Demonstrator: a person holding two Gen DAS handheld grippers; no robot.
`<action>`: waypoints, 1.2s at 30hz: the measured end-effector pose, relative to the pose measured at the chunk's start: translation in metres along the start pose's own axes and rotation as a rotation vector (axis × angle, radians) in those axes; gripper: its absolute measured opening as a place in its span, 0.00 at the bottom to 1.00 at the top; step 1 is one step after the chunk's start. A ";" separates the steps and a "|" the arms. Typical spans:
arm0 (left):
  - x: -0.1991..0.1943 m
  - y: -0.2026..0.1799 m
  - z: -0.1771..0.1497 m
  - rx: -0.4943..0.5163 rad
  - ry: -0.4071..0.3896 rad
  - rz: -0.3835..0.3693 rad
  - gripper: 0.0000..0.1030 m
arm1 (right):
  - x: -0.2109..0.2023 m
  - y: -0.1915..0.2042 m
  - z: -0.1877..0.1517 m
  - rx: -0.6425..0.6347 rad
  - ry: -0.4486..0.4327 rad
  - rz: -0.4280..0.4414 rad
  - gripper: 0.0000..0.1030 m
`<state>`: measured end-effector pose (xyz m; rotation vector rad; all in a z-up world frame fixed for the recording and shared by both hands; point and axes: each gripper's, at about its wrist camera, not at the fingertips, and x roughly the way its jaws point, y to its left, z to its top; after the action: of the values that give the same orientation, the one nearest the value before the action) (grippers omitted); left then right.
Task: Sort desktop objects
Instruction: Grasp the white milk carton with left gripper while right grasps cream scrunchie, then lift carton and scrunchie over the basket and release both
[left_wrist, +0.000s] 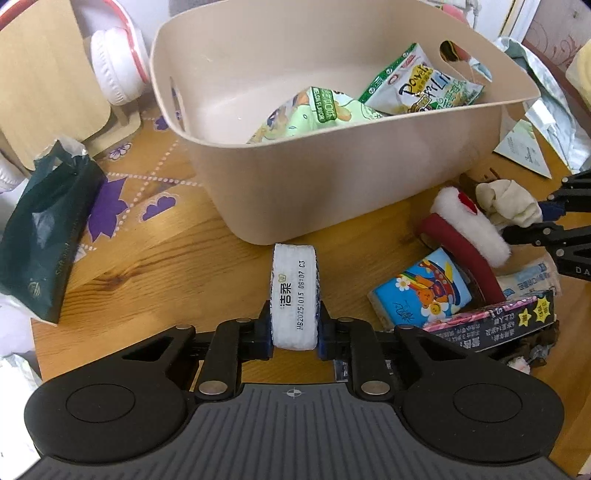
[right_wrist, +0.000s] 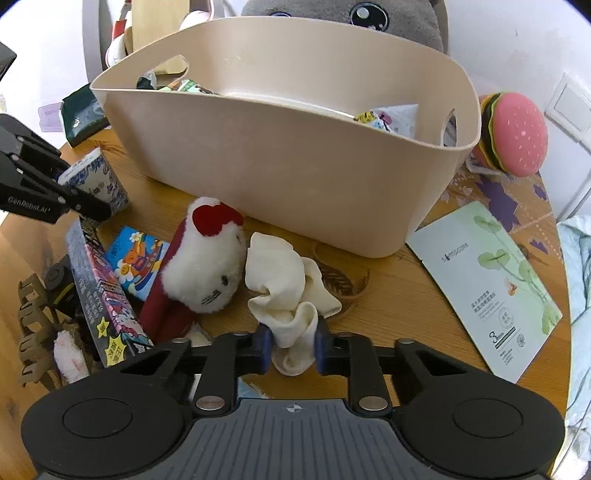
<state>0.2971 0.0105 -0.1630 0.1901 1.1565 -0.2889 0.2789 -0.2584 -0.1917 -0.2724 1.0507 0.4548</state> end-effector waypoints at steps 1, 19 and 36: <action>-0.001 0.001 0.000 0.000 -0.003 0.000 0.19 | -0.002 0.000 -0.001 -0.009 -0.005 0.004 0.16; -0.057 0.011 -0.026 -0.011 -0.096 -0.021 0.19 | -0.060 -0.001 -0.011 -0.045 -0.079 -0.012 0.14; -0.125 0.037 0.003 -0.048 -0.274 -0.004 0.19 | -0.125 0.002 0.019 -0.075 -0.198 -0.081 0.14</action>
<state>0.2652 0.0609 -0.0466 0.1022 0.8913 -0.2813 0.2404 -0.2771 -0.0727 -0.3290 0.8274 0.4395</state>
